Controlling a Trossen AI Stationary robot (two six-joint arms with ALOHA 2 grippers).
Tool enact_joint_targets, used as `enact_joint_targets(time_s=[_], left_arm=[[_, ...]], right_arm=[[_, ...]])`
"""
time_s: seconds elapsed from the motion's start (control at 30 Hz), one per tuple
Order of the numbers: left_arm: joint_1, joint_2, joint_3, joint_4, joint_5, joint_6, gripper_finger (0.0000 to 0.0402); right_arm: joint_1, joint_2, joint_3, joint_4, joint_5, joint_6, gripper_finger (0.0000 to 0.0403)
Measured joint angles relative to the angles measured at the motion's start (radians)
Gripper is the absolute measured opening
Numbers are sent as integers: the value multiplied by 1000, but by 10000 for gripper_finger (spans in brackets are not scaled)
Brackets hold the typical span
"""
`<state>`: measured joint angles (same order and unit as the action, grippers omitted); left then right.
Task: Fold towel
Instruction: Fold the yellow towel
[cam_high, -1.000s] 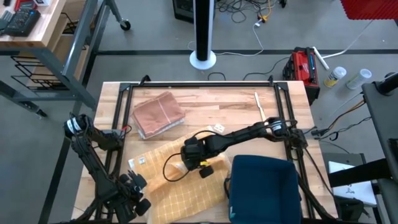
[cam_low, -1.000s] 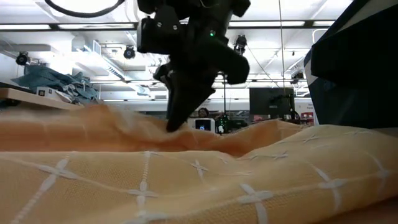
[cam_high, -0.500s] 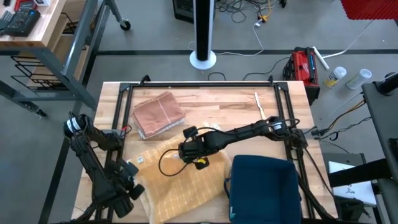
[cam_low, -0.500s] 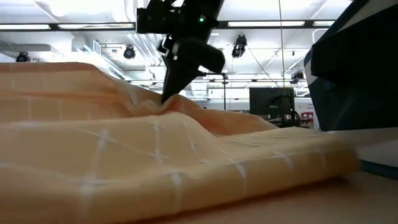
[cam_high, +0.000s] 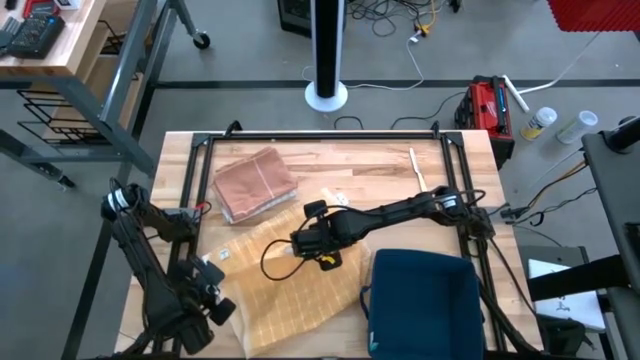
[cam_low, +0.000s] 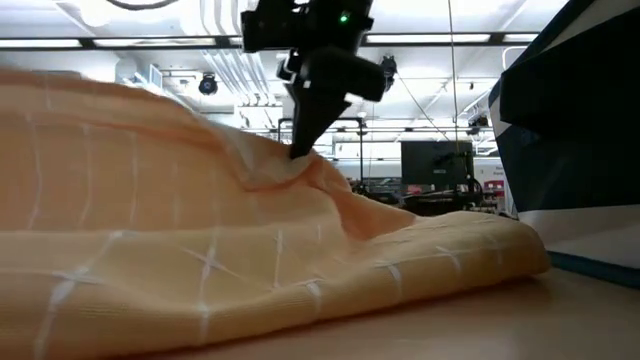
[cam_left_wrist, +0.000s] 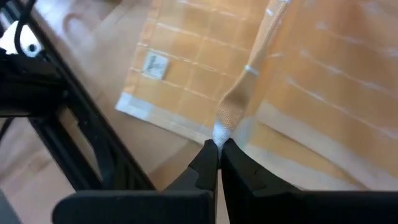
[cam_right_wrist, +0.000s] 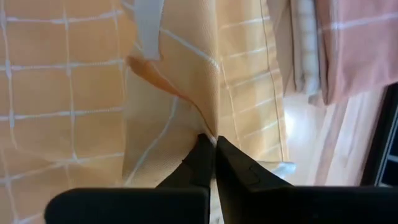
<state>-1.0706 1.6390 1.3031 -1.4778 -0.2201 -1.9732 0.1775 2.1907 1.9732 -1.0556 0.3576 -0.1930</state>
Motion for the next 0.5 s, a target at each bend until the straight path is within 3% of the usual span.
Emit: enact_joint_targets(time_s=[0.1,0.3,0.5], left_arm=[[0,0,62,-18,4,0,0],[-5,8,149,-15,112,10,0],[-28,85,251,-9,169,-1,0]], right_arm=[[11,-11,0,-42,1,26,12],[22,-23,-3,-76,10,51,30],[27,-23,-6,-76,8,72,29]])
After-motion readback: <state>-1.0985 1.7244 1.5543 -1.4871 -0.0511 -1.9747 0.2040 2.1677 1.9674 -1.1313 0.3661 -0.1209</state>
